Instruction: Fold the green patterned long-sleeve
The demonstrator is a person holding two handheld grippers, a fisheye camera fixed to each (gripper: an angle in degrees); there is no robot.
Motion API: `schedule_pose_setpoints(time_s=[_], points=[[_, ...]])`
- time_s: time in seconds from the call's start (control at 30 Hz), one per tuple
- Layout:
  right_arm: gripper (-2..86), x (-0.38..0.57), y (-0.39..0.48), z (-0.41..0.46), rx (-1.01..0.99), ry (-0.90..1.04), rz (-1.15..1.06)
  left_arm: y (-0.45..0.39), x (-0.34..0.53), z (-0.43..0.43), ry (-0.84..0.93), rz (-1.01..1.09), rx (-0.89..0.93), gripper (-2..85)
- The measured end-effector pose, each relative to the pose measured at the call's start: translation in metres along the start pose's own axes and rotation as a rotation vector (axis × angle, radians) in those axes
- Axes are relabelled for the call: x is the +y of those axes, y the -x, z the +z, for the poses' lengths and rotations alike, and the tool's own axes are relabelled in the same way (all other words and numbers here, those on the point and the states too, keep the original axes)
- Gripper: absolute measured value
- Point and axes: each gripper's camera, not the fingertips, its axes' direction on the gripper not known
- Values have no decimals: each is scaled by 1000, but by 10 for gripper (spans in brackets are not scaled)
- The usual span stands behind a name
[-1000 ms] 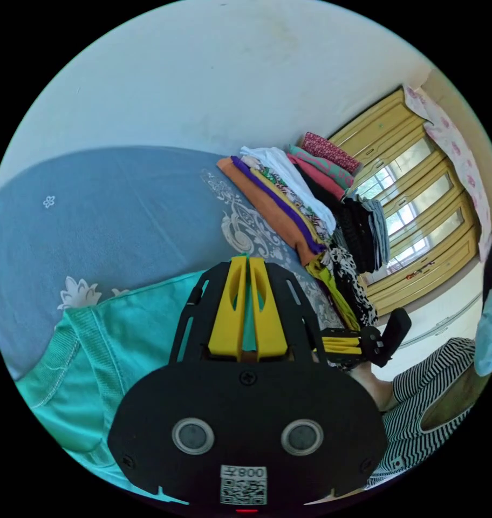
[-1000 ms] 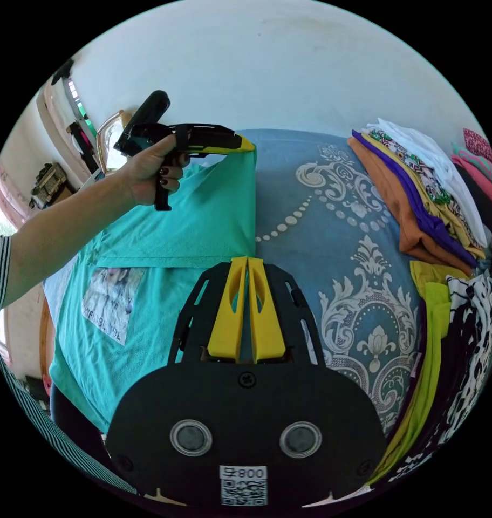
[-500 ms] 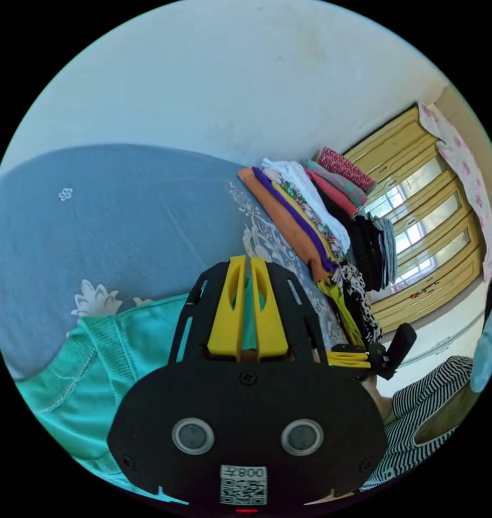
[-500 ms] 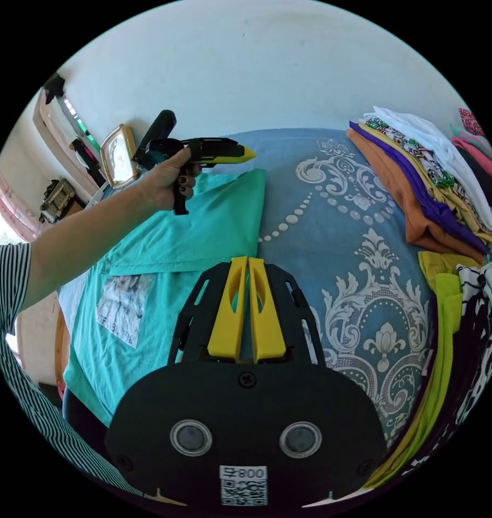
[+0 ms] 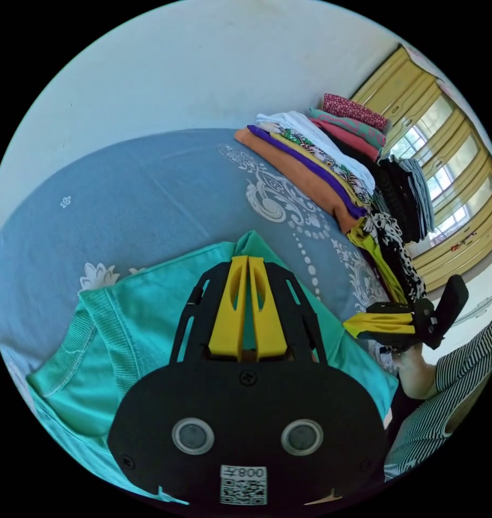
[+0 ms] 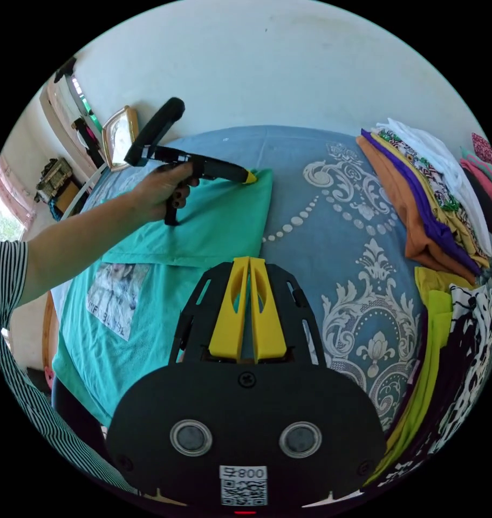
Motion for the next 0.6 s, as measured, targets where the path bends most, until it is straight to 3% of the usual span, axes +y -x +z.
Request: schedule_pose_setpoints(time_s=[0.1, 0.23, 0.43, 0.6], points=[[1, -4, 7, -17, -11, -88, -6, -1, 16, 4, -33, 24, -27, 2], [1, -22, 13, 11, 0, 59, -22, 16, 37, 28, 28, -9, -18, 3], [1, -39, 28, -7, 28, 19, -19, 24, 91, 24, -51, -6, -33, 2], [1, -57, 36, -2, -1, 60, 12, 45, 138, 51, 50, -34, -75, 2]])
